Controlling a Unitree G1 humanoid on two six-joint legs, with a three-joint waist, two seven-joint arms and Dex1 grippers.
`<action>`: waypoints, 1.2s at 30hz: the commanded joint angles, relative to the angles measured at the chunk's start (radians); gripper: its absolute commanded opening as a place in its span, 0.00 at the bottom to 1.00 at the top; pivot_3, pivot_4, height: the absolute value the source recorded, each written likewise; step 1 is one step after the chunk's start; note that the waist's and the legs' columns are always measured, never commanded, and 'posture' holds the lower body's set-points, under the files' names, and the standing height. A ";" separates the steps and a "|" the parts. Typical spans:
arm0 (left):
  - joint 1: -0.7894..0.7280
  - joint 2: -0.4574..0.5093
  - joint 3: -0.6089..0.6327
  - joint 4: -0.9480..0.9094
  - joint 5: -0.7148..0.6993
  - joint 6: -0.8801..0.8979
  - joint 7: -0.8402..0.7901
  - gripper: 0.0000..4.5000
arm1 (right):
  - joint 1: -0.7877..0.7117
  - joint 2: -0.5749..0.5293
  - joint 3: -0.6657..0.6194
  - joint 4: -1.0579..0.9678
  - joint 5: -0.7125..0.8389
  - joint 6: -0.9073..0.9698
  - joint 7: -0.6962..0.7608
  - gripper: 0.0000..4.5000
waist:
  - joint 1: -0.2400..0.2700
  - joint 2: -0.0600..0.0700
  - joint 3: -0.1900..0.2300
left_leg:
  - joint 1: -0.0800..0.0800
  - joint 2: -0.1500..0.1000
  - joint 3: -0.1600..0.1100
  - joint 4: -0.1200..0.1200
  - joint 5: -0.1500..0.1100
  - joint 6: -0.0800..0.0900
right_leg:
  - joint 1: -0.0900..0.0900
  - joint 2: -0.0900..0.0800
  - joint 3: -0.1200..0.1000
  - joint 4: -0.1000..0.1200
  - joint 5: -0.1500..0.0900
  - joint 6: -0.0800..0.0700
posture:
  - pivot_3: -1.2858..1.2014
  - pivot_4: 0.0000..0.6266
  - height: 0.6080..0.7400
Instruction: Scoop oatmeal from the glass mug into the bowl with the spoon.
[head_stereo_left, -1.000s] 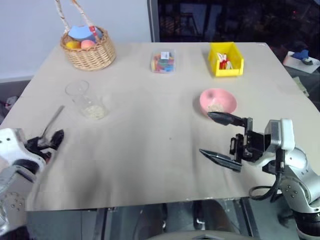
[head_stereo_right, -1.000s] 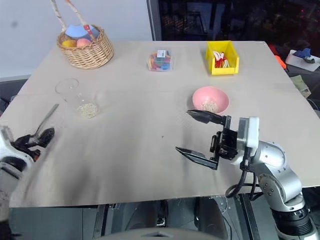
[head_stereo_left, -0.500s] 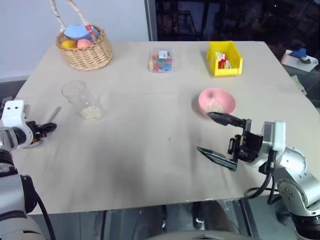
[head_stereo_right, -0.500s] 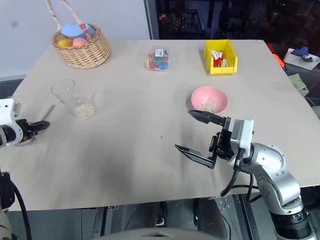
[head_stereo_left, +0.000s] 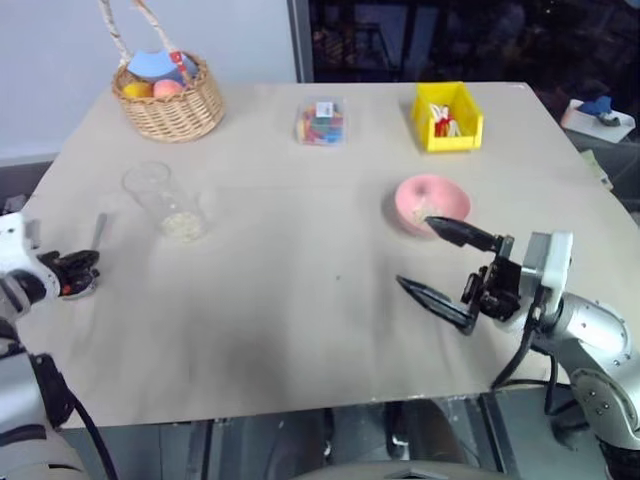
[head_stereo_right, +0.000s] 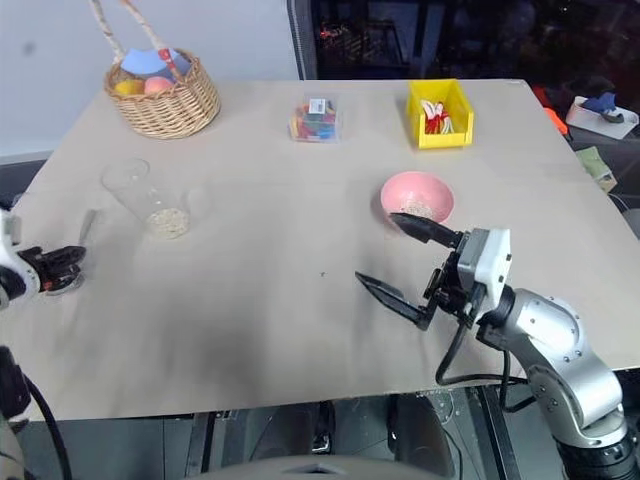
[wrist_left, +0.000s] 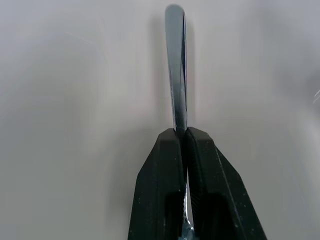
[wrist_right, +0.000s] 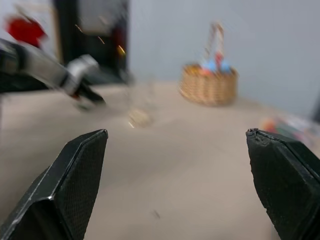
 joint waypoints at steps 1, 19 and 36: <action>0.331 -0.154 0.272 -0.600 -0.190 0.075 0.029 0.01 | -0.041 -0.060 -0.019 -0.052 0.000 0.078 -0.028 1.00 | -0.012 0.001 0.000 | 0.000 0.000 0.001 0.000 0.000 0.000 | 0.000 -0.002 0.001 0.000 0.000 0.000 | 0.52 0.24 1.00; 0.552 -0.504 -0.240 -1.526 -0.144 -0.166 -0.102 0.01 | -0.315 0.021 0.051 0.125 0.409 0.488 -0.137 1.00 | 0.031 0.011 -0.006 | 0.001 -0.008 -0.012 0.001 -0.002 0.007 | 0.009 -0.006 -0.010 -0.003 -0.003 -0.006 | 0.52 0.24 1.00; 0.179 -0.556 -0.506 -1.234 0.103 -0.448 -0.037 0.00 | -0.561 0.365 0.043 0.322 0.415 0.566 -0.531 0.80 | 0.000 0.011 -0.005 | 0.000 -0.007 -0.007 -0.001 0.000 0.003 | 0.007 0.000 -0.007 -0.007 0.000 -0.001 | 0.52 0.24 1.00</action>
